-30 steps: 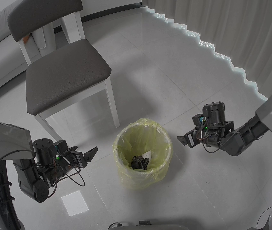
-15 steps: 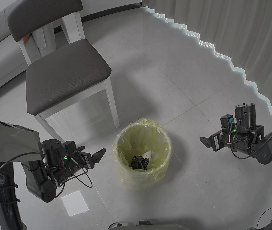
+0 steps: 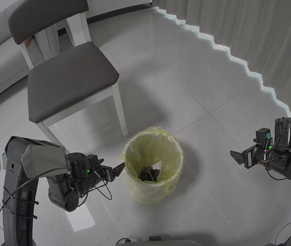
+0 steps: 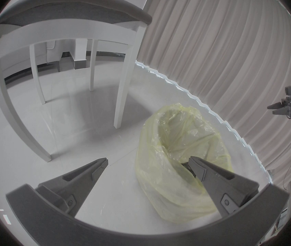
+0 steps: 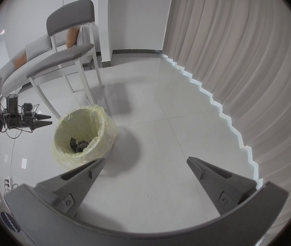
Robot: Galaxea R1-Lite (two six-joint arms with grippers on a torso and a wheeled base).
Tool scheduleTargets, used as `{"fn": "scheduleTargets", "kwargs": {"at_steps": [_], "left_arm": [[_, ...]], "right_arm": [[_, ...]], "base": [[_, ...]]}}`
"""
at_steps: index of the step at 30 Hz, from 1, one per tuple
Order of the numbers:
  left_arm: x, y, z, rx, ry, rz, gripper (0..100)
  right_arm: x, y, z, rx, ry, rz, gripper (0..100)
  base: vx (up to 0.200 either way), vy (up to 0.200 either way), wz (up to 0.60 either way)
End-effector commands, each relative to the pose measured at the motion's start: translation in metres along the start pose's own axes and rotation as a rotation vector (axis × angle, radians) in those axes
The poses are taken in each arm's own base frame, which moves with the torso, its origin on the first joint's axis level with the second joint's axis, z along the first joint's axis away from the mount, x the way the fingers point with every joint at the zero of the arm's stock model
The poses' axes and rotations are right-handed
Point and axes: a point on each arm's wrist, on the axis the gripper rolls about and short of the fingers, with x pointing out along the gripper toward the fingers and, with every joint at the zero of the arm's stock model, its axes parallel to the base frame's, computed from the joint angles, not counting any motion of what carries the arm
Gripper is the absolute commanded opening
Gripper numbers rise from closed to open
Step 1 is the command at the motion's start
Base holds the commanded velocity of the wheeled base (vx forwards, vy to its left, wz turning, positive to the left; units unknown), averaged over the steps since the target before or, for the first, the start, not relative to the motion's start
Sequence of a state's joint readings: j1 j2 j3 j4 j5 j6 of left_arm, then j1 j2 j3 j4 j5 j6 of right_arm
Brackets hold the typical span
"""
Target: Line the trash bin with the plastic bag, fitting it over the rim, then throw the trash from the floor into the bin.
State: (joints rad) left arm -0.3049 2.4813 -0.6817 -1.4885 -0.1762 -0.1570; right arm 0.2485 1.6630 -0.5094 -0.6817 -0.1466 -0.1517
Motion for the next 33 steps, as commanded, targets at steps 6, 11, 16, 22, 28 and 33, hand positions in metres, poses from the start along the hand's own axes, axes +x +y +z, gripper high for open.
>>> {"fn": "scheduleTargets", "kwargs": {"at_steps": [6,11,16,22,28,33], "left_arm": [[0.035,0.012,-0.021,0.001,0.039,0.013,100],[0.038,0.014,-0.027,-0.004,0.086,0.027,100],[0.039,0.014,-0.018,-0.008,0.053,0.021,100],[0.035,0.007,0.009,-0.038,-0.015,0.0,100],[0.027,0.007,0.019,-0.057,-0.028,0.009,100],[0.027,0.013,0.015,-0.057,-0.015,0.028,100]], "right_arm": [[-0.011,-0.001,-0.008,0.0,0.001,-0.002,100],[-0.01,0.0,-0.009,-0.003,0.007,0.0,100],[-0.01,0.0,-0.008,-0.003,0.003,0.001,100],[-0.012,-0.001,-0.006,0.0,-0.008,-0.003,100],[-0.013,-0.001,-0.007,0.001,-0.004,-0.003,100],[-0.016,-0.002,-0.005,0.002,-0.02,-0.005,100]], "base": [[0.0,0.0,0.0],[0.0,0.0,0.0],[0.0,0.0,0.0],[0.0,0.0,0.0],[0.0,0.0,0.0],[0.0,0.0,0.0]]}}
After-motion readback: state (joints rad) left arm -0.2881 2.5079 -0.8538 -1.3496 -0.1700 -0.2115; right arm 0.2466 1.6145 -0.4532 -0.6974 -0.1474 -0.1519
